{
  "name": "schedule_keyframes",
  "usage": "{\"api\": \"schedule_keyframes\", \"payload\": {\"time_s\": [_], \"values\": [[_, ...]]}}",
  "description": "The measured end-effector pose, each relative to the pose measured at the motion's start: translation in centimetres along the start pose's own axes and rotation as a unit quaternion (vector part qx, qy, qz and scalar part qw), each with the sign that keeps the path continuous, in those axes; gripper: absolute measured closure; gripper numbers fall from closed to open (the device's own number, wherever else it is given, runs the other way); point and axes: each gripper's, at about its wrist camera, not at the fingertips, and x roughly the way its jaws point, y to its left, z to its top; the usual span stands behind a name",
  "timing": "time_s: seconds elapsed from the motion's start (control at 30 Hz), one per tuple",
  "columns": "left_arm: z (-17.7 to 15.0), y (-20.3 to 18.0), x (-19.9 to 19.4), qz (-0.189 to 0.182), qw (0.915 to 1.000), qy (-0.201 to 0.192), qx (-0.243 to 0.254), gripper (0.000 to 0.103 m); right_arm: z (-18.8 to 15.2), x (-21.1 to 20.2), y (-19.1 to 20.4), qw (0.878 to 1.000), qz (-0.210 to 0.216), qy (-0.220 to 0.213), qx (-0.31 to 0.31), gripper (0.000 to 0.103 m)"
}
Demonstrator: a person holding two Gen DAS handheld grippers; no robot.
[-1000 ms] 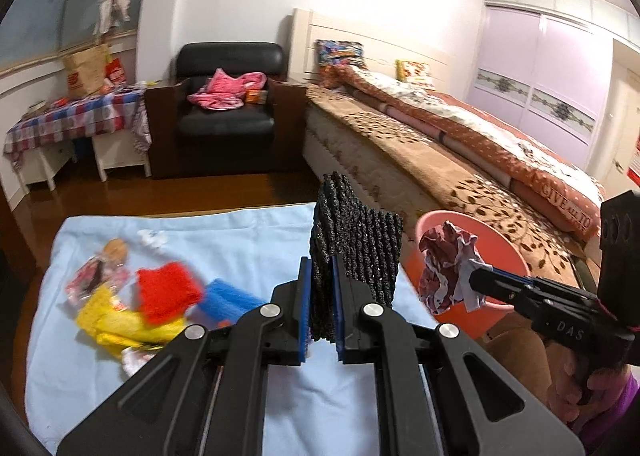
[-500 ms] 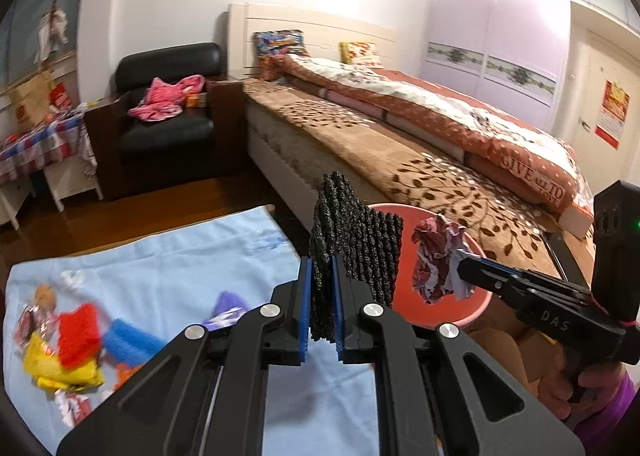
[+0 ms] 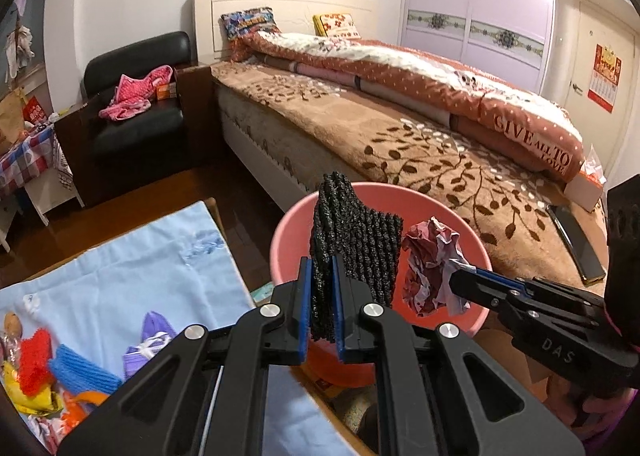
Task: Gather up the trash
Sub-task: 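Carry both held items over the pink bucket and open both grippers, then move both open grippers back over the table items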
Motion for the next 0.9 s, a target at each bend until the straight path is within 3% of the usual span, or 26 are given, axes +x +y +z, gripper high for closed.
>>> {"api": "schedule_keyframes", "payload": {"time_s": [0.27,0.33,0.4,0.47,0.67,0.9], "values": [[-0.2,-0.5,2.3,-0.016,0.9994,0.030,-0.005,0.092,-0.3,0.9,-1.3,1.000,-0.010,0.012,0.015,0.094],[-0.2,-0.5,2.5,-0.019,0.9992,0.034,-0.007,0.085,-0.4,1.1,-1.6,1.000,-0.013,0.014,0.019,0.093],[-0.3,-0.6,2.5,-0.021,0.9991,0.034,-0.009,0.069,-0.3,1.2,-1.6,0.999,-0.017,0.014,0.023,0.085],[-0.4,-0.6,2.4,-0.024,0.9992,0.030,-0.012,0.063,-0.2,1.2,-1.8,0.999,-0.023,0.011,0.027,0.071],[-0.7,-0.3,1.9,-0.027,0.9990,0.033,-0.013,0.063,-0.3,1.0,-1.6,0.999,-0.024,0.010,0.029,0.068],[-1.4,1.3,-0.2,-0.017,0.9991,0.026,-0.031,0.063,-0.6,0.5,1.3,1.000,-0.004,0.007,0.000,0.066]]}}
